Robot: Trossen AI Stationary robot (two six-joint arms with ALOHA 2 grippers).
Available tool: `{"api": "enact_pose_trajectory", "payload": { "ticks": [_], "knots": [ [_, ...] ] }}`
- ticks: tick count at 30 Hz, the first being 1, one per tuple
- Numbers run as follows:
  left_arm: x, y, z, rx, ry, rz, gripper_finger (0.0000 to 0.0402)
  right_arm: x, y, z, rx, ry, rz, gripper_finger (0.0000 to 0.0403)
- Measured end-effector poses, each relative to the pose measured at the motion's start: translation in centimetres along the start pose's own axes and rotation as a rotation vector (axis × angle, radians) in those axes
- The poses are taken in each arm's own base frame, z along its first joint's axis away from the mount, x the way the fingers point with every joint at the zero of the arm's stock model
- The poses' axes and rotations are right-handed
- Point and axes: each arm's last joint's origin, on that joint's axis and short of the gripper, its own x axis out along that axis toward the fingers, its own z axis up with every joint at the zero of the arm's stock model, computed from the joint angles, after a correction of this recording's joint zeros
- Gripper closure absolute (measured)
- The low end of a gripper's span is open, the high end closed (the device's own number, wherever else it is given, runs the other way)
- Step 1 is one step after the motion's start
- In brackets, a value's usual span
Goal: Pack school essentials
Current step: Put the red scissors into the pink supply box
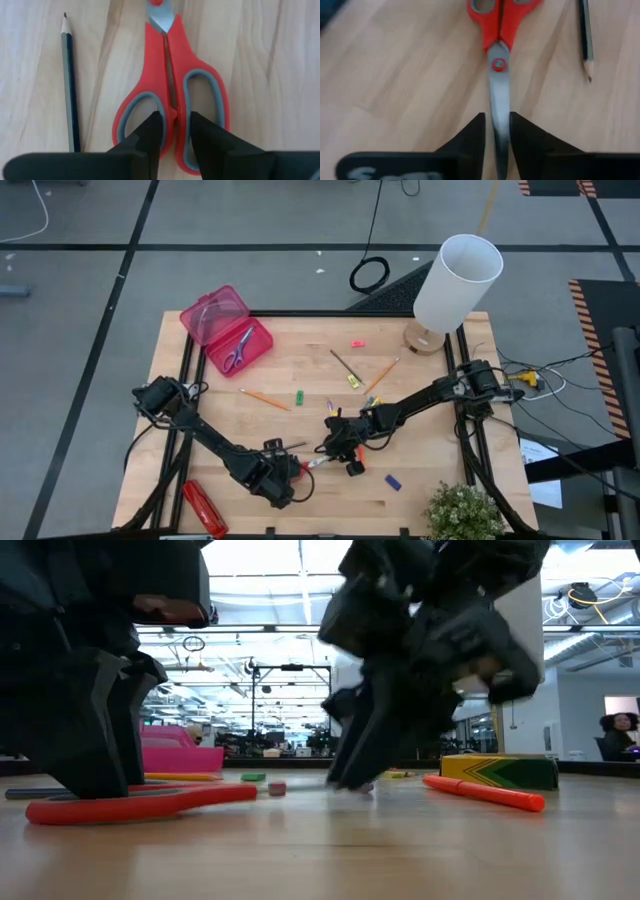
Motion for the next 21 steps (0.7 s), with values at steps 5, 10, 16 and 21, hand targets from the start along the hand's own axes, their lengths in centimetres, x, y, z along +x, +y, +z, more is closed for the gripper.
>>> {"api": "enact_pose_trajectory", "payload": {
  "ticks": [5, 10, 16, 21],
  "knots": [
    [-0.1, 0.1, -0.1, 0.013, 0.005, 0.005, 0.0304, -3.0, 1.0, 1.1, 0.008, 0.019, 0.0, 0.0268],
    [-0.6, 0.3, 0.0, 0.029, 0.011, -0.001, 0.0304, -6.4, 2.6, 1.8, -0.001, 0.058, -0.128, 0.0241],
    [-2.8, 1.1, 0.0, 0.047, 0.021, 0.004, 0.0304, -10.9, 5.1, 2.4, -0.025, 0.063, -0.293, 0.0237],
    [-5.8, 2.6, 0.4, 0.069, 0.003, 0.016, 0.0304, -14.4, 7.1, 2.6, -0.037, 0.022, -0.374, 0.0238]
  ]
}}
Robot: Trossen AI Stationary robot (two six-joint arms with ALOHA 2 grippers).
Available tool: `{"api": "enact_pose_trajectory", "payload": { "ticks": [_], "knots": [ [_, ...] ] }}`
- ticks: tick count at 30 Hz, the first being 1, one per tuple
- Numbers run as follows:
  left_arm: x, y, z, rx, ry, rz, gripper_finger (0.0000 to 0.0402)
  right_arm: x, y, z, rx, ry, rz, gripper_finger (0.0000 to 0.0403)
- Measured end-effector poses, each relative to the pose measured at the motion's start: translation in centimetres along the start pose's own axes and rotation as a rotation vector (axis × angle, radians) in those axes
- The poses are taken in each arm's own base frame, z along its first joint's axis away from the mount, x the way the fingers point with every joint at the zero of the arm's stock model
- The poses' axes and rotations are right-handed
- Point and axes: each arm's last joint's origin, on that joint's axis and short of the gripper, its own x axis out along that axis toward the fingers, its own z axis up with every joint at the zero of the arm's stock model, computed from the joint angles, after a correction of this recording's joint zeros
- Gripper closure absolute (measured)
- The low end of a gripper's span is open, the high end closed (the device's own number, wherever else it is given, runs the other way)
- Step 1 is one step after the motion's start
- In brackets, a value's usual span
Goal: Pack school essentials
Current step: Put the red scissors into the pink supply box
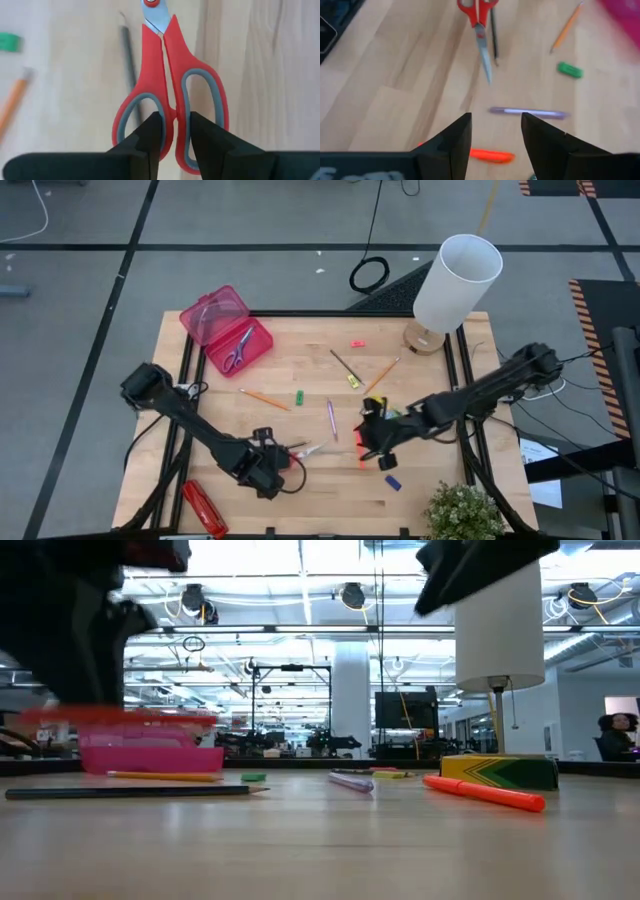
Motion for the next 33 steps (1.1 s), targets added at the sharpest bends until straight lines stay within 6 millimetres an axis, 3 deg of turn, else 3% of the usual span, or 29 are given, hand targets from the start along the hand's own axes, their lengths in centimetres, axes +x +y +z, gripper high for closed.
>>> {"api": "enact_pose_trajectory", "payload": {
  "ticks": [6, 15, 23, 33],
  "knots": [
    [-4.0, 3.5, 0.4, 0.008, -0.051, 0.078, 0.0304, -2.7, 0.6, 0.1, -0.001, -0.061, 0.003, 0.0238],
    [-8.3, 9.8, 0.3, -0.068, -0.07, 0.224, 0.0304, -3.2, 0.8, 0.0, -0.012, -0.059, 0.012, 0.0238],
    [-9.2, 15.4, -0.5, -0.155, -0.006, 0.356, 0.0304, -3.2, 0.8, 0.0, -0.015, -0.059, 0.012, 0.0238],
    [-8.2, 22.1, -4.7, -0.398, 0.098, 0.43, 0.0305, -3.2, 0.8, 0.0, -0.015, -0.06, 0.011, 0.0238]
  ]
}}
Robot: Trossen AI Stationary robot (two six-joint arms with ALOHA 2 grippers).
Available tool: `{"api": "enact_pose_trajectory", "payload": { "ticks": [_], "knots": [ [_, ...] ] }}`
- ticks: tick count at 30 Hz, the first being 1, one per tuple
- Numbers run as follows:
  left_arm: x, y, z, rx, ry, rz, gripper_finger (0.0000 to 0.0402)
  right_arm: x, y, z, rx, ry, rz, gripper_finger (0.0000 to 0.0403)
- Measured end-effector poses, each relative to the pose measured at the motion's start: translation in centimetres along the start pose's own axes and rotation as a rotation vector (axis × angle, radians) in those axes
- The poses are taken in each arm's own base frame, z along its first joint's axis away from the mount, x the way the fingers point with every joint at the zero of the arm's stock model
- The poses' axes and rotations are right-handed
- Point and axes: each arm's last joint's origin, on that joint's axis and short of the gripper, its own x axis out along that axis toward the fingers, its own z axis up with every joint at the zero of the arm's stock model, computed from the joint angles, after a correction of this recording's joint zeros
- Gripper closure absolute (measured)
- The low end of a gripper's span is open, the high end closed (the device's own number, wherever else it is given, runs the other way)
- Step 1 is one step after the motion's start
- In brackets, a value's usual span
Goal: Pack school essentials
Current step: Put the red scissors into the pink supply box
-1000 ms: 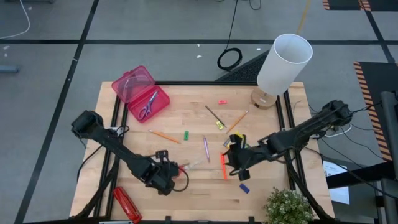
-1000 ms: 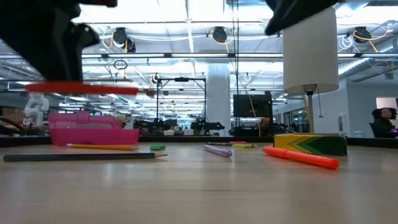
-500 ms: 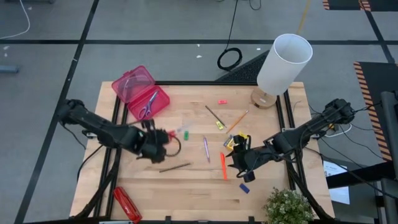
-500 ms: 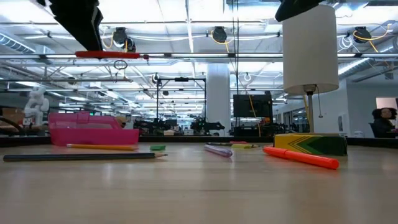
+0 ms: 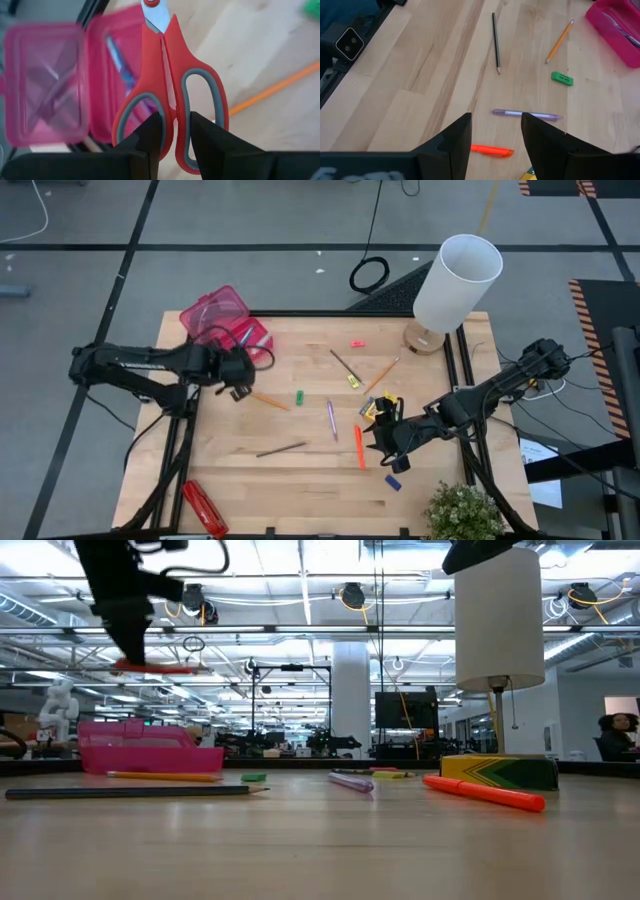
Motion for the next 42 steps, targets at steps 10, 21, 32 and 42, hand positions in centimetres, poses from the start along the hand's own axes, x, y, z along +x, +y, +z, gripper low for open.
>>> {"api": "enact_pose_trajectory", "payload": {
  "ticks": [10, 21, 32, 42],
  "knots": [
    [5.5, 3.6, -0.4, -0.152, 0.068, -0.072, 0.0305, 0.0, -0.2, 0.0, 0.0, -0.004, -0.05, 0.0238],
    [8.2, 5.5, 0.2, -0.393, 0.221, -0.073, 0.0305, 0.0, -0.2, 0.0, -0.003, -0.003, -0.05, 0.0238],
    [11.0, 5.1, 0.6, -0.384, 0.358, -0.075, 0.0305, 0.0, -0.1, 0.0, 0.0, -0.003, -0.047, 0.0238],
    [11.9, 5.1, 0.7, -0.306, 0.381, -0.012, 0.0305, 0.0, -0.1, 0.0, 0.0, -0.004, -0.046, 0.0238]
  ]
}}
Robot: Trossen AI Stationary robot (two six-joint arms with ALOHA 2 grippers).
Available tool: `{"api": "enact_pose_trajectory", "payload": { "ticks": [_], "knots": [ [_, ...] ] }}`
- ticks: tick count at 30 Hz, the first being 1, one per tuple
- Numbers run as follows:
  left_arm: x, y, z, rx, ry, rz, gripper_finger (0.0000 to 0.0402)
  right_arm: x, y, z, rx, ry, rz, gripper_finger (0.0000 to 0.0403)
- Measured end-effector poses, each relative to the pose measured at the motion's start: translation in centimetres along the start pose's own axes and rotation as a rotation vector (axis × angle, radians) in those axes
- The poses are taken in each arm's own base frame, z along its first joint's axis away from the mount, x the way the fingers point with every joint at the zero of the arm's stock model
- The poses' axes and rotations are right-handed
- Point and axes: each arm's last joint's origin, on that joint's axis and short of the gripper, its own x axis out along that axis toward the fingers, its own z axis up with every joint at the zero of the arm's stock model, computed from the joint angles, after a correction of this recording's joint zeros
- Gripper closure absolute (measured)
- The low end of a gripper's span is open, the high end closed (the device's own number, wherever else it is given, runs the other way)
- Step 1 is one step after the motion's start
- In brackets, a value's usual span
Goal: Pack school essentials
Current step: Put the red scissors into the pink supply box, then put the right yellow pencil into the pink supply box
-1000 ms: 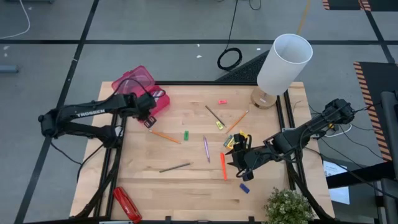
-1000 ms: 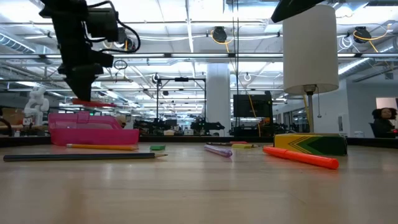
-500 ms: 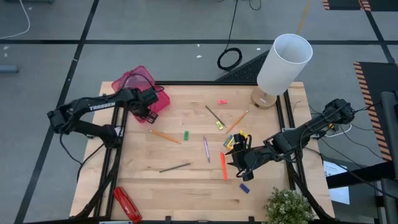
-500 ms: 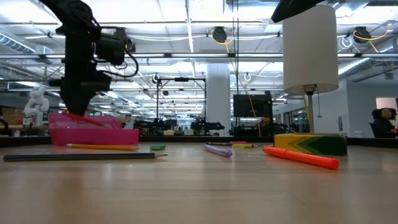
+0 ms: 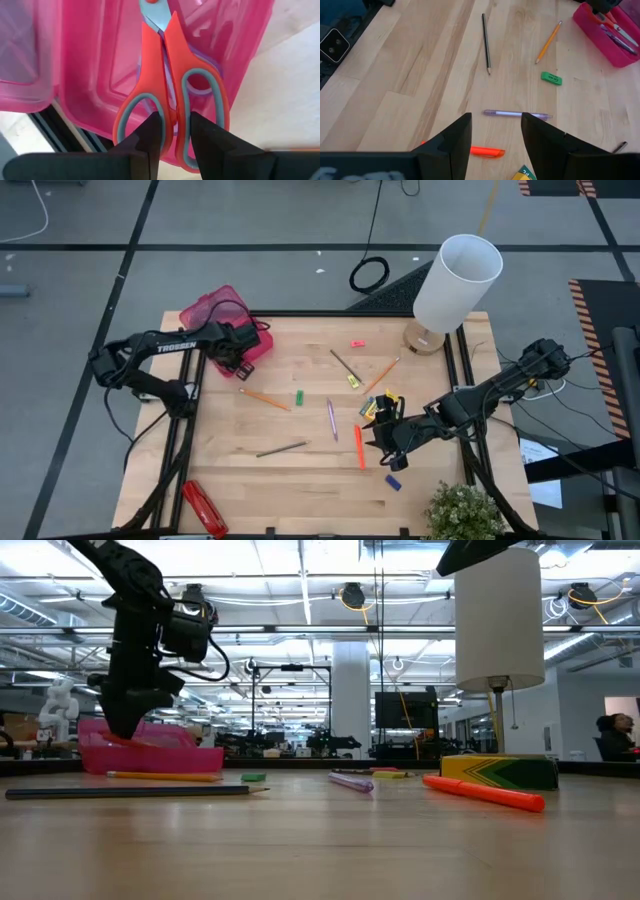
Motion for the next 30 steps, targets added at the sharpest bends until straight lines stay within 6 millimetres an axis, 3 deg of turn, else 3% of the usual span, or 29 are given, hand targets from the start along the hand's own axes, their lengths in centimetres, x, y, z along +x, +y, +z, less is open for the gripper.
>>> {"api": "enact_pose_trajectory", "payload": {
  "ticks": [21, 30],
  "knots": [
    [1.1, 0.1, 1.2, 0.03, -0.036, 0.074, 0.025, 0.0, 0.0, 0.0, -0.003, 0.0, 0.0, 0.0238],
    [-3.6, -0.2, 0.7, 0.0, -0.182, 0.05, 0.025, 0.1, -0.2, 0.3, 0.008, -0.026, -0.006, 0.0238]
  ]
}}
